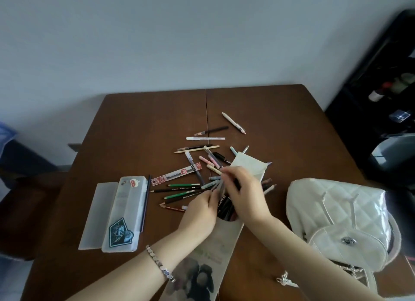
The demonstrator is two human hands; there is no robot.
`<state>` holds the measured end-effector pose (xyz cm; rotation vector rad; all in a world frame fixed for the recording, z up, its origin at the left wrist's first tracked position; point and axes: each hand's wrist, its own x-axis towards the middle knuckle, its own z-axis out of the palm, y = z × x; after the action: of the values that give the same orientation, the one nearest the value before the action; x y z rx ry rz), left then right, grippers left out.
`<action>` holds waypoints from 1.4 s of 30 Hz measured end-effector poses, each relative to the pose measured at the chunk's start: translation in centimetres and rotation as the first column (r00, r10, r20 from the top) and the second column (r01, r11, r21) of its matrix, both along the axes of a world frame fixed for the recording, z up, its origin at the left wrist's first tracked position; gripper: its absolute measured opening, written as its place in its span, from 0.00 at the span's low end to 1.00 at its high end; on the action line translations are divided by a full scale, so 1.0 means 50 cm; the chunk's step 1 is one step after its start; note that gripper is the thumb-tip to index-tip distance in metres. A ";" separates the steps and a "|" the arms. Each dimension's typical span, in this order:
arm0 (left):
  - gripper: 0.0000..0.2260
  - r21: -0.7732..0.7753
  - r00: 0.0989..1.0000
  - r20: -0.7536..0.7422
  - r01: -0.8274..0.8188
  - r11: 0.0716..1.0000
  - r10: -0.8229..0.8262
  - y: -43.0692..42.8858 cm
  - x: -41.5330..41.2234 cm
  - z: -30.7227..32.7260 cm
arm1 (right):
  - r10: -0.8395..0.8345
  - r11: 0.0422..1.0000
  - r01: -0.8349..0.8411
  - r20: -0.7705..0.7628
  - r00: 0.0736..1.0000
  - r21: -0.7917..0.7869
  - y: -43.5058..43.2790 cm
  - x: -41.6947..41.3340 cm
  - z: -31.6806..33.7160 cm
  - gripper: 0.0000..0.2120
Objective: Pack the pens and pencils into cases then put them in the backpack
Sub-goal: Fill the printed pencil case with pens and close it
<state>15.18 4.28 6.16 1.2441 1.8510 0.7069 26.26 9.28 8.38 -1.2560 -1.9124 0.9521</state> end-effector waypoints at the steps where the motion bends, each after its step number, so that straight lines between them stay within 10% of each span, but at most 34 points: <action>1: 0.18 -0.002 1.000 -0.009 -0.004 1.000 0.004 0.003 -0.002 0.003 | 0.084 0.993 -0.090 0.085 0.993 0.072 -0.001 0.001 -0.011 0.10; 10: 0.18 -0.049 0.985 -0.020 0.168 0.985 -0.169 0.030 -0.040 -0.001 | 0.453 0.865 -0.500 0.364 0.814 0.041 0.070 -0.010 -0.046 0.16; 15: 0.17 -0.120 0.999 -0.041 -0.015 0.993 0.010 0.061 -0.082 -0.038 | 0.205 0.943 -0.229 0.121 0.971 0.241 0.118 0.012 -0.053 0.10; 19: 0.19 -0.098 0.962 -0.089 -0.268 0.958 0.260 0.107 -0.118 -0.065 | -0.149 0.979 0.184 0.307 0.940 -0.087 0.221 0.033 -0.129 0.10; 27: 0.20 -0.077 0.934 -0.018 -0.356 0.931 0.356 0.147 -0.135 -0.088 | 0.064 0.922 0.233 0.714 0.698 -0.310 0.335 -0.012 -0.247 0.14; 33: 0.19 -0.088 0.930 -0.009 -0.368 0.926 0.369 0.138 -0.147 -0.096 | 0.069 0.942 0.163 0.644 0.762 -0.294 0.348 0.027 -0.228 0.13; 40: 0.19 -0.139 0.944 -0.021 -0.330 0.934 0.330 0.126 -0.141 -0.105 | 0.382 0.869 -0.410 0.903 0.196 -0.278 0.288 0.120 -0.251 0.18; 42: 0.19 -0.150 0.945 -0.013 -0.326 0.934 0.327 0.121 -0.140 -0.106 | 0.337 0.900 -0.367 0.909 0.247 -0.234 0.282 0.119 -0.272 0.17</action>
<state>8.19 10.33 0.86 0.8417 2.0847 0.7322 32.22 23.38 -5.21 -1.5586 -3.2503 0.2821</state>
